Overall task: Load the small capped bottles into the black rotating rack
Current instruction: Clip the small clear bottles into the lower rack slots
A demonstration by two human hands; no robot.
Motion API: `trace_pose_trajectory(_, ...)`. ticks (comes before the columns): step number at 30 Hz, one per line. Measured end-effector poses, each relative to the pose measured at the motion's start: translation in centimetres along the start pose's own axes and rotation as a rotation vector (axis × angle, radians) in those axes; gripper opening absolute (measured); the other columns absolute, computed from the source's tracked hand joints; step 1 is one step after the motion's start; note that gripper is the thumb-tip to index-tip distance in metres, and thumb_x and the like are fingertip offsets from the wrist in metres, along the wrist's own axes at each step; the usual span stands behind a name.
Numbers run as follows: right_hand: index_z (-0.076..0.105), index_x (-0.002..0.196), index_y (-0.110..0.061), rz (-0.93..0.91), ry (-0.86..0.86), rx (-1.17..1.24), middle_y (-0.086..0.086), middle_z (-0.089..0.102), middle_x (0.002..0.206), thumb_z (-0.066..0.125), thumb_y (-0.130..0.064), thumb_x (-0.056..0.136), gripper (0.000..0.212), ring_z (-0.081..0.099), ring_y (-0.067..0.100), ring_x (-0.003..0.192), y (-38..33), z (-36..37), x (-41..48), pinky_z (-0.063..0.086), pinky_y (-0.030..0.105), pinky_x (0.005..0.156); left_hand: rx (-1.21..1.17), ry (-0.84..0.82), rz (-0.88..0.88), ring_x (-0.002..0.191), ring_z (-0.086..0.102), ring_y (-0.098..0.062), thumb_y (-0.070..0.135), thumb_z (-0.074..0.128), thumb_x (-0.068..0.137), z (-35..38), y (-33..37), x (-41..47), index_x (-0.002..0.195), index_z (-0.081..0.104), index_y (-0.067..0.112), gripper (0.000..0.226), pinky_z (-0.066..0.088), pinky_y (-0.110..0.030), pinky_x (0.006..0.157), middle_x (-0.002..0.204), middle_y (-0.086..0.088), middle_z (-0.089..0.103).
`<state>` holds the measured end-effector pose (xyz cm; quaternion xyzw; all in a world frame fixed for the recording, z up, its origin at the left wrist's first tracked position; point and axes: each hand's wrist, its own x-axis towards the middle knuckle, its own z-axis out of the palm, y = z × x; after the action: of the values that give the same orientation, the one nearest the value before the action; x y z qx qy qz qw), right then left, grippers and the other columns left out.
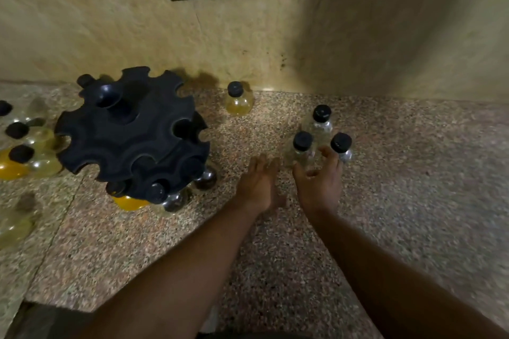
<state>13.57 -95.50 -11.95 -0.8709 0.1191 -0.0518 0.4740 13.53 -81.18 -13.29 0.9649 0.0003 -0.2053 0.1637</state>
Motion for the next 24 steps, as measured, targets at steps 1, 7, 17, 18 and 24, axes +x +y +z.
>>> trace_pose_trajectory(1, 0.04, 0.144, -0.028, -0.002, -0.01, -0.003, -0.002, 0.048, 0.145, 0.074, -0.047, 0.083, 0.073, 0.067, 0.028, 0.109, -0.1, 0.1, 0.3, 0.056, 0.048, 0.086, 0.033, -0.044, -0.01, 0.153, -0.003, -0.038, 0.061, 0.077, 0.073, -0.4, 0.1, 0.4, 0.16, 0.003, 0.022, 0.12, 0.027, -0.056, 0.117, 0.167, -0.017, -0.003)
trace_pose_trajectory(7, 0.039, 0.153, -0.029, 0.011, -0.053, -0.014, -0.004, 0.044, 0.157, 0.072, -0.046, 0.089, 0.073, 0.046, 0.022, 0.139, -0.8, 0.6, 2.2, 0.034, 0.032, 0.093, 0.112, -0.229, -0.087, 0.151, -0.017, -0.037, 0.064, 0.078, 0.07, -1.7, 0.7, 1.8, 0.158, -0.01, 0.026, 0.13, 0.02, -0.059, 0.119, 0.165, -0.012, -0.022)
trace_pose_trajectory(17, 0.054, 0.141, -0.026, -0.016, -0.053, -0.08, -0.001, 0.06, 0.139, 0.076, -0.04, 0.087, 0.059, 0.056, 0.022, 0.127, -1.2, 1.1, 3.0, 0.038, 0.032, 0.088, -0.277, -0.013, -0.158, 0.154, 0.001, -0.032, 0.046, 0.083, 0.075, -0.9, 0.5, 1.9, 0.159, 0.011, 0.023, 0.112, 0.027, -0.049, 0.119, 0.168, -0.01, 0.0)
trace_pose_trajectory(18, 0.055, 0.14, -0.026, -0.023, -0.057, -0.08, -0.001, 0.06, 0.138, 0.076, -0.041, 0.087, 0.06, 0.057, 0.021, 0.126, -1.3, 1.2, 2.9, 0.038, 0.031, 0.088, -0.476, 0.091, -0.225, 0.151, 0.018, -0.032, 0.04, 0.083, 0.078, -0.9, 0.6, 2.0, 0.158, 0.018, 0.023, 0.104, 0.036, -0.044, 0.114, 0.166, -0.009, 0.015)
trace_pose_trajectory(24, 0.057, 0.137, -0.027, -0.107, -0.112, -0.1, -0.002, 0.059, 0.138, 0.076, -0.047, 0.084, 0.06, 0.057, 0.019, 0.123, -2.8, 1.7, 2.1, 0.043, 0.032, 0.09, -1.473, 0.519, -0.539, 0.107, 0.062, -0.015, 0.027, 0.072, 0.09, -3.1, 1.4, -0.1, 0.143, 0.047, 0.022, 0.059, 0.056, -0.019, 0.063, 0.138, 0.0, 0.055)
